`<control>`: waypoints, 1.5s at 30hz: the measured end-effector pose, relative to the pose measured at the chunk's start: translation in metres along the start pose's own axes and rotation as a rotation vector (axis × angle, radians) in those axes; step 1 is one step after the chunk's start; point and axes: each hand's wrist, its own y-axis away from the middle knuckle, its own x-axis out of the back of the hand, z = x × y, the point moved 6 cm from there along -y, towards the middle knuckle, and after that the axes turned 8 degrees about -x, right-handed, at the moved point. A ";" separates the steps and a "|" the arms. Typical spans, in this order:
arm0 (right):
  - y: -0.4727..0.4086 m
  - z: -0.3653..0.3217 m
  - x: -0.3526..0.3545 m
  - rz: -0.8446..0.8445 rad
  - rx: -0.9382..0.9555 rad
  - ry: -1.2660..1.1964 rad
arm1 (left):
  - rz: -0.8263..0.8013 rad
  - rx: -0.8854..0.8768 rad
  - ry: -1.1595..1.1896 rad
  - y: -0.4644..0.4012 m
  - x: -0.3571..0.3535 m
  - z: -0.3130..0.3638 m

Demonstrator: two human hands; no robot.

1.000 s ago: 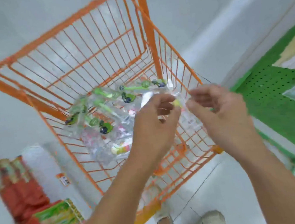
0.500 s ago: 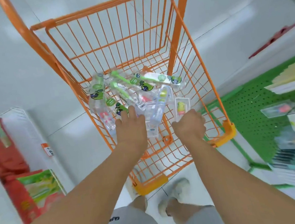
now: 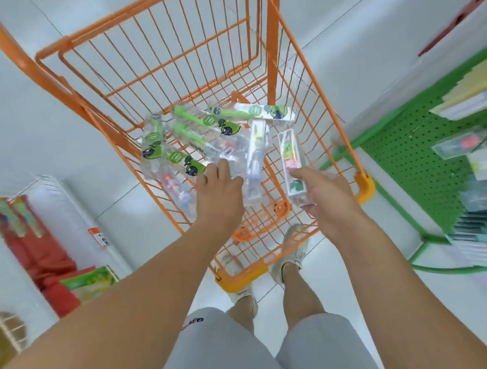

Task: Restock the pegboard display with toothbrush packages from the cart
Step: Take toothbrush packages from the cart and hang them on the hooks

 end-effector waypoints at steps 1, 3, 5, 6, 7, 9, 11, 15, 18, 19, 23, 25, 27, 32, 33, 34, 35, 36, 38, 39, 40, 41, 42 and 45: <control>0.002 -0.002 0.001 -0.011 0.002 0.003 | -0.017 -0.027 0.014 0.001 0.000 0.003; 0.006 -0.006 0.003 -0.031 0.005 0.000 | -0.097 -0.062 0.017 0.000 -0.006 0.009; 0.011 -0.012 0.002 -0.045 0.029 -0.017 | -0.169 -0.070 0.046 -0.003 -0.013 0.015; 0.011 -0.014 0.002 -0.053 0.044 -0.026 | -0.182 -0.065 0.073 -0.004 -0.017 0.018; 0.012 -0.016 0.001 -0.059 0.055 -0.030 | -0.178 -0.057 0.094 -0.005 -0.018 0.020; 0.013 -0.017 0.004 -0.072 0.051 -0.051 | -0.148 -0.053 0.140 -0.006 -0.018 0.021; 0.015 -0.016 0.008 -0.099 0.022 -0.073 | -0.104 -0.045 0.236 -0.008 -0.012 0.021; 0.025 -0.025 0.020 -0.126 0.072 -0.084 | 0.043 0.070 0.872 -0.002 0.024 0.018; 0.036 -0.038 0.025 -0.167 0.191 0.027 | 0.066 0.219 1.351 0.014 0.053 0.014; 0.040 -0.041 0.025 -0.189 0.213 0.047 | 0.047 0.274 1.473 0.017 0.057 0.014; 0.055 -0.040 0.023 -0.259 0.215 0.024 | 0.115 0.477 1.738 0.031 0.075 0.012; 0.063 -0.036 0.023 -0.283 0.199 -0.008 | 0.134 0.553 1.833 0.036 0.078 0.011; 0.075 -0.032 0.025 -0.315 0.178 -0.089 | 0.089 0.529 2.009 0.040 0.082 0.019; 0.107 -0.030 0.047 -0.283 0.196 -0.259 | -0.118 0.391 2.381 0.048 0.102 0.046; 0.114 -0.029 0.055 -0.278 0.201 -0.298 | -0.147 0.402 2.460 0.048 0.106 0.053; 0.121 -0.027 0.063 -0.280 0.201 -0.343 | -0.151 0.409 2.539 0.047 0.112 0.061; 0.129 -0.025 0.070 -0.288 0.195 -0.396 | -0.119 0.429 2.583 0.045 0.118 0.069; 0.135 -0.022 0.077 -0.296 0.192 -0.448 | -0.089 0.450 2.618 0.044 0.122 0.078; 0.146 -0.016 0.093 -0.276 0.199 -0.542 | -0.083 0.457 2.629 0.043 0.131 0.100; 0.150 -0.013 0.103 -0.248 0.211 -0.578 | -0.117 0.442 2.617 0.045 0.134 0.114; 0.153 -0.010 0.114 -0.214 0.228 -0.608 | -0.147 0.422 2.578 0.049 0.138 0.128; 0.156 -0.008 0.127 -0.187 0.249 -0.632 | -0.175 0.383 2.504 0.052 0.140 0.142; 0.158 -0.005 0.139 -0.163 0.265 -0.655 | -0.192 0.340 2.408 0.055 0.136 0.151; 0.163 0.007 0.183 -0.078 0.287 -0.694 | -0.272 0.140 2.136 0.064 0.130 0.183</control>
